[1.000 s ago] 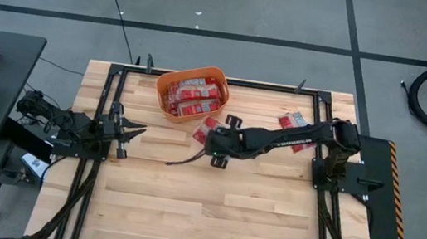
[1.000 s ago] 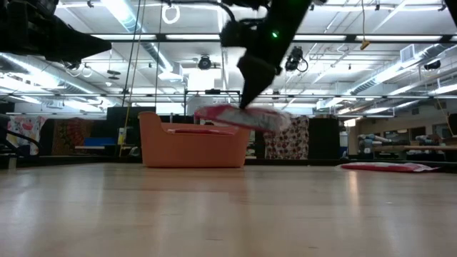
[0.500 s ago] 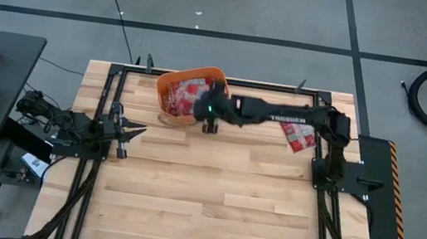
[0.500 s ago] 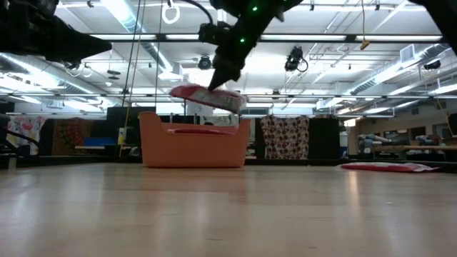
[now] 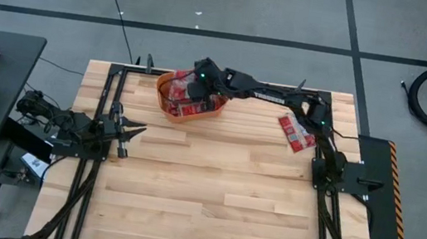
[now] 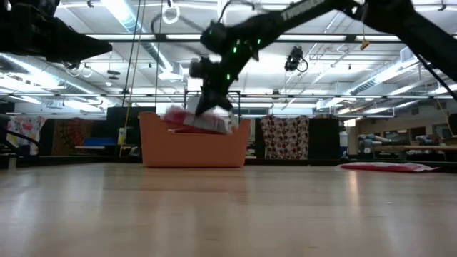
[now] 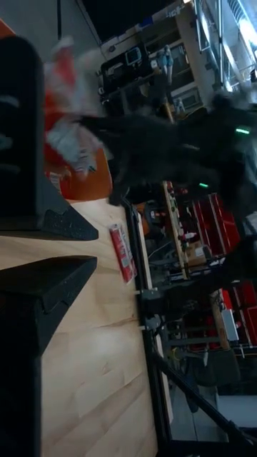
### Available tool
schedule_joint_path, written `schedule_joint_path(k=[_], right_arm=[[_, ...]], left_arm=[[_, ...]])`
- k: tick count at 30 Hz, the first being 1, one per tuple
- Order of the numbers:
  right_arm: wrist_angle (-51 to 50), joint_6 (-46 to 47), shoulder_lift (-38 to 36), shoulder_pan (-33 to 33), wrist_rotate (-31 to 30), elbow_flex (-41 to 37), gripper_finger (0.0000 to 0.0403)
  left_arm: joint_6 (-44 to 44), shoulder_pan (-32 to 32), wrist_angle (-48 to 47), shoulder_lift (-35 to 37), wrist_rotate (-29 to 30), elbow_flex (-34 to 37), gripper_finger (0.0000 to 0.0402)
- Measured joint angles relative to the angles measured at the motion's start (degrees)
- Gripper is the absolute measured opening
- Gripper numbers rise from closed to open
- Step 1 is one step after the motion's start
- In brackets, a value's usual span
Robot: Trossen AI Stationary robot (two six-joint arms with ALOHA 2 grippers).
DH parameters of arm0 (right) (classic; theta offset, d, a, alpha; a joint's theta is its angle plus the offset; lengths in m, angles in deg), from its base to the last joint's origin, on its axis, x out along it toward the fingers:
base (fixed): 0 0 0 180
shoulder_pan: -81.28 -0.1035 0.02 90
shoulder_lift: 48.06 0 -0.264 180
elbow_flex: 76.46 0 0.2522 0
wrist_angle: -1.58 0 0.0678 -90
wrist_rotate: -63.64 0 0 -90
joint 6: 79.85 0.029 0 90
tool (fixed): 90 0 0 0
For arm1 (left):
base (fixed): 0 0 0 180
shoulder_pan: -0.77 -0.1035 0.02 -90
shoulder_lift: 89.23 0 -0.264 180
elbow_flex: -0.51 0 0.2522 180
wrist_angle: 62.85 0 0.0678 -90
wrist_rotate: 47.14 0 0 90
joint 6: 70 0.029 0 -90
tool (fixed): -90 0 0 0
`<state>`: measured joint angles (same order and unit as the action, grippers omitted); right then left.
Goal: Sort popcorn bags into baskets
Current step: Put the red popcorn bag into the orange bin
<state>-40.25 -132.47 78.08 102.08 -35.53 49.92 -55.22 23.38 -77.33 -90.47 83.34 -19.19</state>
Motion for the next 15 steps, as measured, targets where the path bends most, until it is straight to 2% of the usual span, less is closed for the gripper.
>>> schedule_joint_path(k=[3,7,11,15], right_arm=[[1.3,-4.3,3.1,1.4,-0.8,0.0,0.0015],[3.3,-4.4,5.6,2.4,-4.8,0.0,0.0026],[4.5,-1.9,6.0,2.3,-5.4,0.0,0.0054],[4.9,1.6,4.7,1.6,-10.1,0.0,0.0093]], left_arm=[[0.0,0.0,0.0,0.0,0.0,0.0,0.005],[-0.2,0.0,0.0,0.0,0.0,0.0,0.005],[-0.2,0.0,-0.1,0.0,0.0,0.0,0.005],[-0.2,0.0,-0.1,0.0,0.0,0.0,0.005]])
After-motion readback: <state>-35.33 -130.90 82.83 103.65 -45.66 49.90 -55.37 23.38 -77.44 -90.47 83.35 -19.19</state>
